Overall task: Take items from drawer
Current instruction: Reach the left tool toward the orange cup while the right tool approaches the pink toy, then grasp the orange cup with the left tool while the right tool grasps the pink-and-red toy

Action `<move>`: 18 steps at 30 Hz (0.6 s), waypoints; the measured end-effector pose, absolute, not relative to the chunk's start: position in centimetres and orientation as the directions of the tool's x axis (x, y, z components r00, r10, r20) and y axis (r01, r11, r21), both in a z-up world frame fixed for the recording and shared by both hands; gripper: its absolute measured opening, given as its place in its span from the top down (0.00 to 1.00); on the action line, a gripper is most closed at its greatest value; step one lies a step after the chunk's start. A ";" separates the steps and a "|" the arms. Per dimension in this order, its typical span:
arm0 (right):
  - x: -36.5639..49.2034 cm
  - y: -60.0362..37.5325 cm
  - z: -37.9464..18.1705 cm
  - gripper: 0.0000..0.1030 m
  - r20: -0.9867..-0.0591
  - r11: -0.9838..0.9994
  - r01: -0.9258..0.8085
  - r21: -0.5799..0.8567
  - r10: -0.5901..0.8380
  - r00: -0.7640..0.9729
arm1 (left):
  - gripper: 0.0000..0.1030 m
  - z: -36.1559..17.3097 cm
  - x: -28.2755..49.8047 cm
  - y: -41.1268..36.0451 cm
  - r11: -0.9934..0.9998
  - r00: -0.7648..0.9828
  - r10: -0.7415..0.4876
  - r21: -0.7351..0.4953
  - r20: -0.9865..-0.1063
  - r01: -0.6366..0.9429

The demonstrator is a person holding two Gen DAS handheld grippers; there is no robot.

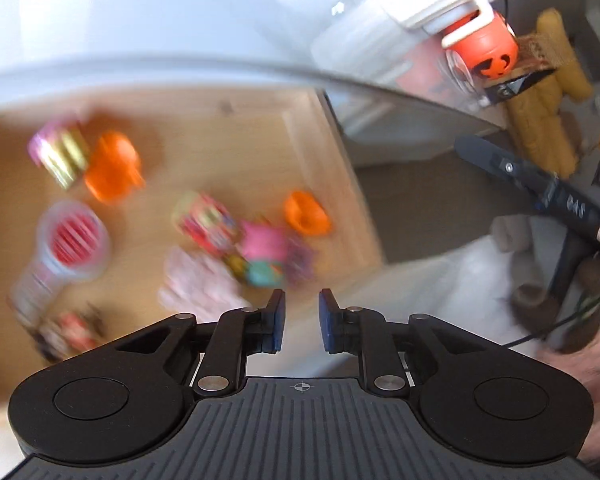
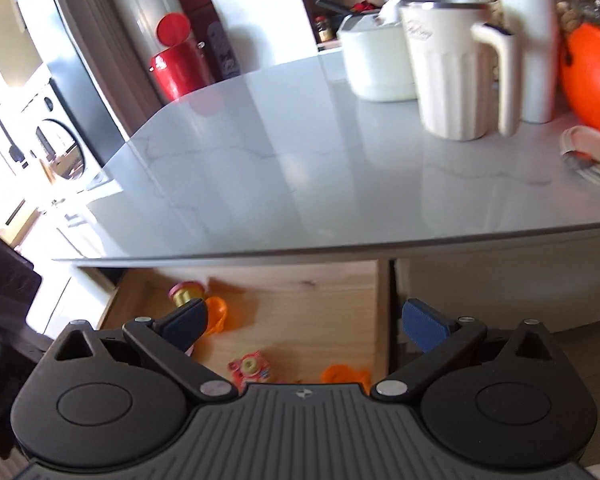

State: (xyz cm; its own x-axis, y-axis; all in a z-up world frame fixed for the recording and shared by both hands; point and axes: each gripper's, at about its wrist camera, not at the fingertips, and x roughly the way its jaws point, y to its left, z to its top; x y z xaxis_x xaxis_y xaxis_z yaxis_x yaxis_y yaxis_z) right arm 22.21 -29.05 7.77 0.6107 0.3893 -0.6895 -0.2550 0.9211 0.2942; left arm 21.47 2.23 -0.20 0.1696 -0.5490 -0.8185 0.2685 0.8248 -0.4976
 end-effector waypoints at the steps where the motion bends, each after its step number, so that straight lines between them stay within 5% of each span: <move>1: 22.6 -29.8 7.6 0.00 -0.690 0.930 -0.224 0.292 0.367 0.624 | 0.81 0.3 21.5 2.7 0.870 0.244 -0.476 -0.413 -0.845 0.269; 5: 23.3 -30.8 6.3 0.00 -0.709 0.927 -0.162 0.339 0.365 0.603 | 0.81 0.4 21.7 4.3 0.974 0.473 -0.180 -0.089 -0.862 0.210; 8: 23.0 -29.6 6.3 0.00 -0.709 0.937 -0.206 0.282 0.348 0.614 | 0.81 -1.3 23.4 5.3 0.995 0.492 -0.079 -0.037 -0.867 0.095; 12: 22.7 -28.2 5.8 0.00 -0.725 0.942 -0.250 0.226 0.334 0.603 | 0.81 -3.0 25.3 4.8 0.997 0.485 -0.057 -0.020 -0.872 0.081; 18: 22.7 -27.3 4.9 0.00 -0.756 0.947 -0.274 0.167 0.301 0.581 | 0.76 -4.5 26.3 1.7 0.923 0.395 -0.157 0.007 -0.905 0.384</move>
